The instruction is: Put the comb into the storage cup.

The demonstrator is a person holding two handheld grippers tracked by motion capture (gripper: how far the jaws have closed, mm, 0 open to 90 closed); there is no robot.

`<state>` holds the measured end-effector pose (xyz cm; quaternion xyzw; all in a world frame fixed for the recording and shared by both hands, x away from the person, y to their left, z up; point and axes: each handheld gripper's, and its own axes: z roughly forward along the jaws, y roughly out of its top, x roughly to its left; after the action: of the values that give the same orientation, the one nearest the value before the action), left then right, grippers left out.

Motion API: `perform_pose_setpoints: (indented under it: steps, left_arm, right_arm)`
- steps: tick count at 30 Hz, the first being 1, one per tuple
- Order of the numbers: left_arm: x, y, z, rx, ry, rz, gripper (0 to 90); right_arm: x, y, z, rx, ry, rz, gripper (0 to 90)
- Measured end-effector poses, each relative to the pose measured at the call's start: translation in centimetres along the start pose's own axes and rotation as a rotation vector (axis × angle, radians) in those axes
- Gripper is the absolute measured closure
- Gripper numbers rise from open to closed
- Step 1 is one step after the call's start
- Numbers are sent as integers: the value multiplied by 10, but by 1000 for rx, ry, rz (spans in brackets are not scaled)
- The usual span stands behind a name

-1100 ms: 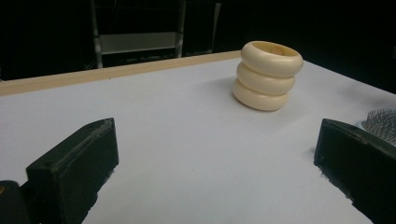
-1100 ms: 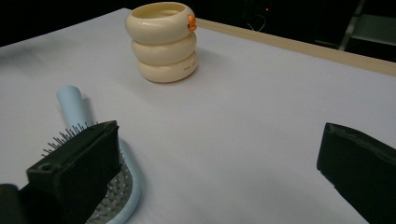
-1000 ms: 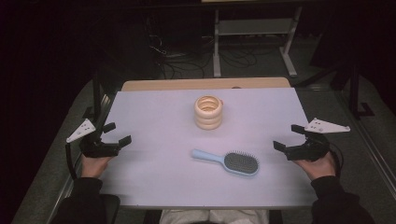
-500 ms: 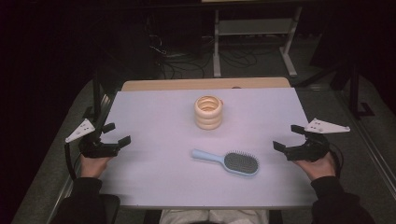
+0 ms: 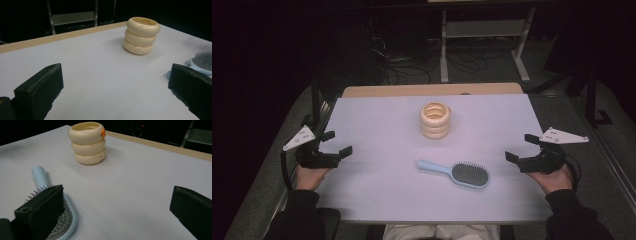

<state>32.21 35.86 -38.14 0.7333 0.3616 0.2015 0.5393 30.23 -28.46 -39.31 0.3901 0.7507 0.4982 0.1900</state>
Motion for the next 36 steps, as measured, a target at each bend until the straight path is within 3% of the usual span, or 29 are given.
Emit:
perform_pose_setpoints:
  steps: [14, 21, 36]
  left_arm:
    - [-10, 24, 4, 36, -44, 80, 0]
    - [-7, 30, 14, 62, -57, 77, 0]
    - [-20, 48, 27, 89, -112, 140, 0]
  right_arm:
    - [1, -1, 1, 7, 4, 1, 0]
    - [1, -1, 1, 6, 4, 1, 0]
    - [2, -1, 2, 8, 1, -10, 0]
